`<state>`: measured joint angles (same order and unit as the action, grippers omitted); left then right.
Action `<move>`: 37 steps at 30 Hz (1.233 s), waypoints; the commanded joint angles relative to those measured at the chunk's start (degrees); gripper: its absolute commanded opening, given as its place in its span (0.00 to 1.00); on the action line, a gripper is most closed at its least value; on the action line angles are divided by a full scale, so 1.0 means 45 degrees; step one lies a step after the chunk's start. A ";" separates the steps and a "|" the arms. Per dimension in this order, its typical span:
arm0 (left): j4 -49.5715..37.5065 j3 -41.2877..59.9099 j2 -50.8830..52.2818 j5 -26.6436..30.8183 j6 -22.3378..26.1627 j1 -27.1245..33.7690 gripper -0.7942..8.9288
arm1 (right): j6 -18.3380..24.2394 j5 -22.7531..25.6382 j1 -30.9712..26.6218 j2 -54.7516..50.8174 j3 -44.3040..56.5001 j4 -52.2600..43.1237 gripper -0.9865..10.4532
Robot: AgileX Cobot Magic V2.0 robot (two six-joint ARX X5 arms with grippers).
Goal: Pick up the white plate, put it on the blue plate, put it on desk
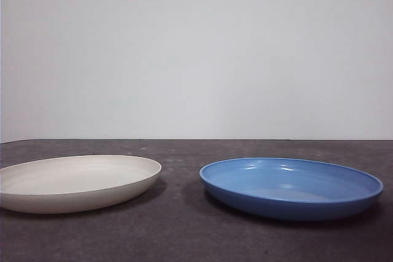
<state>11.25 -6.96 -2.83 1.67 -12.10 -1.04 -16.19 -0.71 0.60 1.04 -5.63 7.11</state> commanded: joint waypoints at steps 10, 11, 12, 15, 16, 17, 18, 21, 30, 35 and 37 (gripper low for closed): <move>0.0185 -0.3303 -0.2584 0.0049 -0.1311 -0.0612 0.10 | -0.1734 -0.2220 0.0019 0.3230 -0.3172 0.0267 0.10; 0.0325 -0.3682 -0.2909 0.0039 -0.1243 -0.0656 0.10 | -0.1724 -0.2467 0.0019 0.3604 -0.3546 0.0476 0.10; 0.0481 -0.4080 -0.3264 -0.0053 -0.1122 -0.0704 0.10 | -0.1681 -0.2735 0.0019 0.4012 -0.3959 0.0724 0.10; 0.1049 -0.5265 -0.4294 -0.0403 -0.0986 -0.0801 0.10 | -0.1302 -0.3759 0.0019 0.5149 -0.5173 0.1501 0.10; 0.1234 -0.5625 -0.4605 -0.0597 -0.0869 -0.0816 0.10 | -0.1175 -0.4056 0.0019 0.5474 -0.5547 0.1739 0.10; 0.1384 -0.5969 -0.4925 -0.0753 -0.0753 -0.0831 0.10 | -0.1015 -0.4337 0.0019 0.5780 -0.5906 0.1948 0.10; 0.1642 -0.6436 -0.5353 -0.0874 -0.0617 -0.0860 0.10 | -0.0811 -0.4673 0.0039 0.6173 -0.6377 0.2220 0.10; 0.2297 -0.7621 -0.6470 -0.1413 -0.0233 -0.0884 0.10 | -0.0413 -0.4940 0.0282 0.7057 -0.7533 0.2817 0.10; 0.3575 -1.0438 -0.9481 -0.5605 0.0262 -0.0884 0.10 | 0.1263 -0.6144 0.1282 0.9379 -1.0763 0.4915 0.10; 0.3716 -1.1157 -1.0559 -0.7713 0.0257 -0.1088 0.10 | 0.1574 -0.8024 0.1336 1.0258 -1.1827 0.5503 0.10; 0.3696 -1.1278 -1.0739 -0.8111 0.0257 -0.1234 0.10 | 0.1622 -0.8534 0.1341 1.0350 -1.1948 0.5489 0.10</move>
<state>28.45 -56.03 -50.89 -33.78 -11.75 -6.37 -10.20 -38.22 6.39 47.40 -58.30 32.01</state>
